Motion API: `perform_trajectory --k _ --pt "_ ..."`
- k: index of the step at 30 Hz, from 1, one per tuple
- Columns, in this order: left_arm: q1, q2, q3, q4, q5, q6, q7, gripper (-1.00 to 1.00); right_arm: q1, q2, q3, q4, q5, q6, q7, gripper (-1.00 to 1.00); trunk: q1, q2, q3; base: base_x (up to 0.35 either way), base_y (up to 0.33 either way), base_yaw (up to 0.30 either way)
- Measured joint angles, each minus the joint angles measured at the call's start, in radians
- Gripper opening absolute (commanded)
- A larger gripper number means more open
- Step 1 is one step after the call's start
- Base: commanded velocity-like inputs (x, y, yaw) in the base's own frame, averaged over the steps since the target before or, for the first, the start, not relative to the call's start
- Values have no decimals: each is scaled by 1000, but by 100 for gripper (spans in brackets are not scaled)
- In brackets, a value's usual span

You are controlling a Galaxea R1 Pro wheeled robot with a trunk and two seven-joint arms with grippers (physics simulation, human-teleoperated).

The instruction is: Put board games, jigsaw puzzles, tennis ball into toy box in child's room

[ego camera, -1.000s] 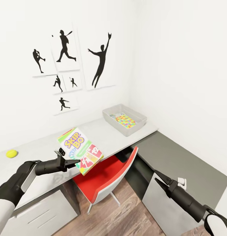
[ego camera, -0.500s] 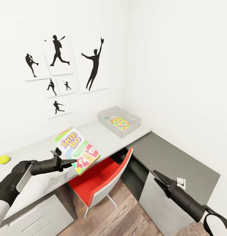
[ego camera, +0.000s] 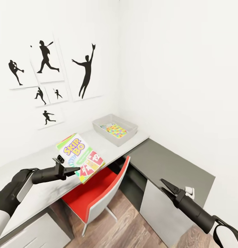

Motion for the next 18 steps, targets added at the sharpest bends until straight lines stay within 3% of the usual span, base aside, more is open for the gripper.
perform_trajectory --k 10,18 --pt "0 3 3 0 1 0 -4 -100 0 0 0 0 0 0 0 100 0 0 13 0 0 -200" --pt "0 11 2 0 -2 0 -67 -100 0 0 0 1 0 0 0 100 0 0 23 0 0 -167"
